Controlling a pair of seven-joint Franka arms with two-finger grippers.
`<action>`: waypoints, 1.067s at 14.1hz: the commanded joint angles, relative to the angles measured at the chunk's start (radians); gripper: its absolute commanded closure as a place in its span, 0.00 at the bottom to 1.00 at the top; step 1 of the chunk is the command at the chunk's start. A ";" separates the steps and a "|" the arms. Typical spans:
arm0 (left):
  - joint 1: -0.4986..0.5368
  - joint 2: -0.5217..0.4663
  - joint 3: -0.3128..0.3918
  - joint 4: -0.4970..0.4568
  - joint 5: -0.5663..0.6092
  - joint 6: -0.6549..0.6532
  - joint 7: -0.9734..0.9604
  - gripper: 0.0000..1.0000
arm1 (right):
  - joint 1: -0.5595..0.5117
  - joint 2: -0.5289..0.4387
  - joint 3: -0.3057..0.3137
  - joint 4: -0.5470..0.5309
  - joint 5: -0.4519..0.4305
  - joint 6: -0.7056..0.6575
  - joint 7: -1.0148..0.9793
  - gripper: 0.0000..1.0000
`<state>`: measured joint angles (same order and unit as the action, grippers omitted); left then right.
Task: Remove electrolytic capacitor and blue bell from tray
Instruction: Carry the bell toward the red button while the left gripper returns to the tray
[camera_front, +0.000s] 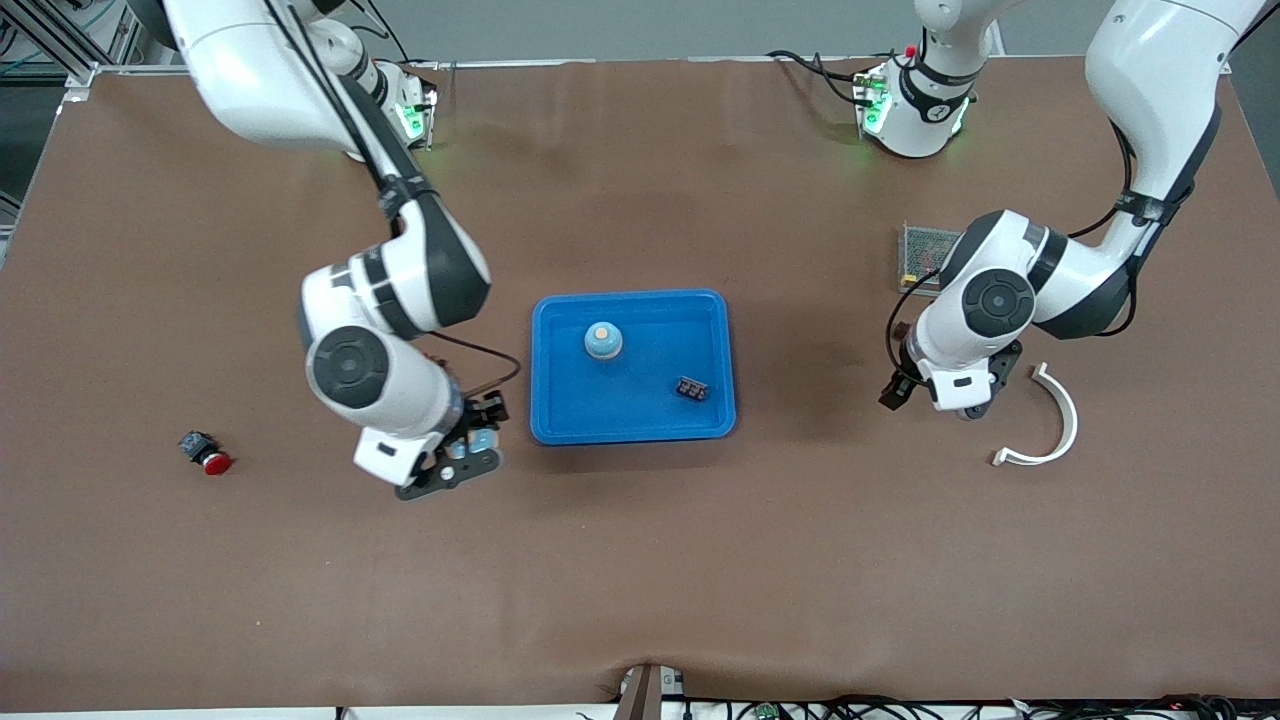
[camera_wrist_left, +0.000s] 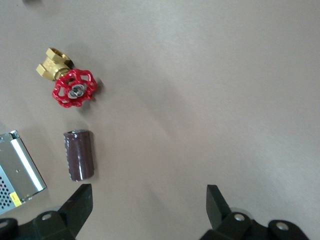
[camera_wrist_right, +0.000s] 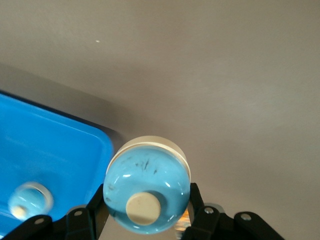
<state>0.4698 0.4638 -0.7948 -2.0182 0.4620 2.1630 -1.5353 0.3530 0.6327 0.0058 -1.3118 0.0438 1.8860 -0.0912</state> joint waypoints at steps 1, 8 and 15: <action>-0.049 0.010 0.002 0.061 -0.058 -0.040 -0.005 0.00 | -0.078 -0.043 0.017 -0.039 -0.041 -0.019 -0.227 0.62; -0.155 0.085 0.003 0.168 -0.065 -0.040 -0.160 0.00 | -0.241 -0.151 0.020 -0.205 -0.136 0.019 -0.582 0.62; -0.236 0.153 0.005 0.225 -0.059 -0.038 -0.311 0.00 | -0.423 -0.277 0.022 -0.469 -0.128 0.171 -0.869 0.62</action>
<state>0.2647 0.5888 -0.7935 -1.8332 0.4076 2.1501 -1.8041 -0.0224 0.4303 0.0049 -1.6604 -0.0771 2.0082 -0.9046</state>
